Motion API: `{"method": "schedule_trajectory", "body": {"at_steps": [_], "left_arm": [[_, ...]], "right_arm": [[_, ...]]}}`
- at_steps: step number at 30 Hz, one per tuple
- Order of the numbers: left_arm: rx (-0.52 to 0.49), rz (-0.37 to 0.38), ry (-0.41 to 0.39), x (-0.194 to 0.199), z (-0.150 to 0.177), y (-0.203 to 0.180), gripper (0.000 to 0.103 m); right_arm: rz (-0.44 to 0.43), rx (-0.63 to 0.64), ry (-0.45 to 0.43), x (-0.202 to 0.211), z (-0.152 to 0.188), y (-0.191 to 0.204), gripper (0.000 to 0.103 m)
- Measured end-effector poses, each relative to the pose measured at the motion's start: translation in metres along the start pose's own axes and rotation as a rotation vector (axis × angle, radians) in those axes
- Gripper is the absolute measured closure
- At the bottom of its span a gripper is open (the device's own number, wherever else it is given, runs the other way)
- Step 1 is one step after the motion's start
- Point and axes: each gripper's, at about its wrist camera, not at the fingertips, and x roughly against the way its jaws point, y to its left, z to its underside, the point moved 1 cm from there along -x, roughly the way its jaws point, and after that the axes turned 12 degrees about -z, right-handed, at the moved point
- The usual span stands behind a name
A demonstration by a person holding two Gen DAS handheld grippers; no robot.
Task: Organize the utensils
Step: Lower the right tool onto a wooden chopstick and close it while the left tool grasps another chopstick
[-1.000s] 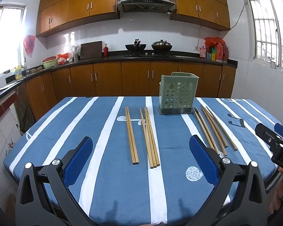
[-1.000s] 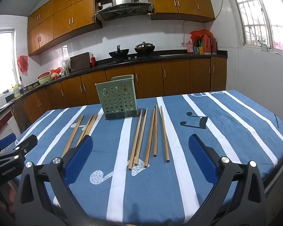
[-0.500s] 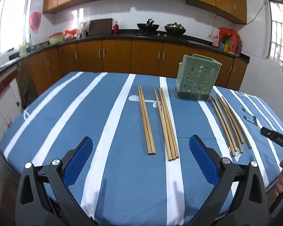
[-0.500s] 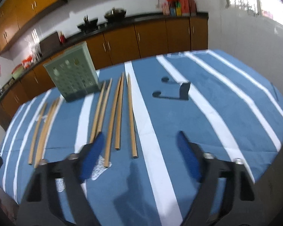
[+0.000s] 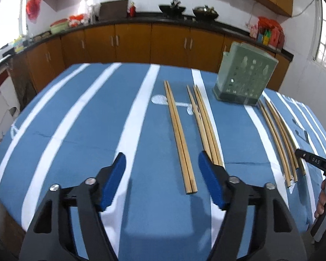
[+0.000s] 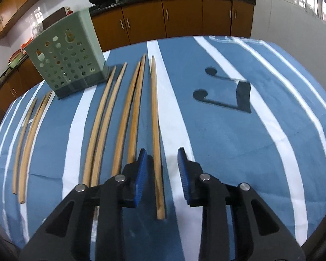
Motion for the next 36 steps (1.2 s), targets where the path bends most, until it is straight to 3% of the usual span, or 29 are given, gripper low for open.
{"method": "schedule_trajectory", "body": {"at_steps": [6,19,25,31,36], "left_arm": [[-0.064,0.014,0.070,-0.031,-0.006,-0.012,0.063],[-0.108,0.012,0.137,-0.060,-0.019,-0.023,0.073],[-0.145,0.005,0.130,-0.064,-0.022,-0.032,0.074],[-0.151,-0.024,0.122,-0.080,-0.038,-0.032,0.094],[-0.106,-0.004,0.114,-0.091,-0.047,-0.012,0.095]], "right_arm": [[0.022,0.012,-0.006,-0.003,-0.006,-0.004,0.092],[0.017,0.016,-0.005,-0.010,-0.014,-0.003,0.091],[0.021,0.031,-0.008,-0.015,-0.017,0.000,0.091],[0.034,0.025,-0.020,-0.021,-0.029,-0.007,0.095],[0.067,-0.014,-0.047,-0.023,-0.039,-0.026,0.095]]}}
